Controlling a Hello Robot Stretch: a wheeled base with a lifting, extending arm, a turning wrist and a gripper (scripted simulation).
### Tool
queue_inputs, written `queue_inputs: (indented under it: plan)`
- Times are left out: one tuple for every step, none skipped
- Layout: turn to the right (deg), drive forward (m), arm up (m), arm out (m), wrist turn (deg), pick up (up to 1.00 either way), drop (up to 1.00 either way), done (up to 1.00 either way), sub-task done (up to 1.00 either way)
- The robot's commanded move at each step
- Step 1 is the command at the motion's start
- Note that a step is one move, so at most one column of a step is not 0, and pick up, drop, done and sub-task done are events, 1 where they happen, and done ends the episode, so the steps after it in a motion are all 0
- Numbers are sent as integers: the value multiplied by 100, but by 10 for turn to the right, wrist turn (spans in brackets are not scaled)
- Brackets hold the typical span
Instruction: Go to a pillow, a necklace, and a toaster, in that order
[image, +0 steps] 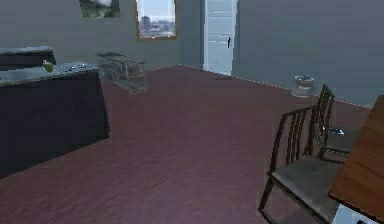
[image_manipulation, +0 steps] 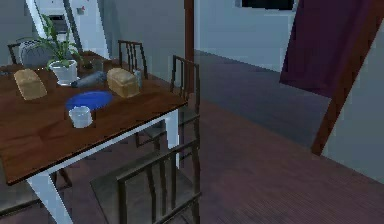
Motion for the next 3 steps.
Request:
queue_inputs:
  plan:
    - [120, 0, 0, 0, 0, 0, 0, 0, 0]
    - [30, 0, 0, 0, 0, 0, 0, 0, 0]
    - [0, 15, 0, 0, 0, 0, 0, 0, 0]
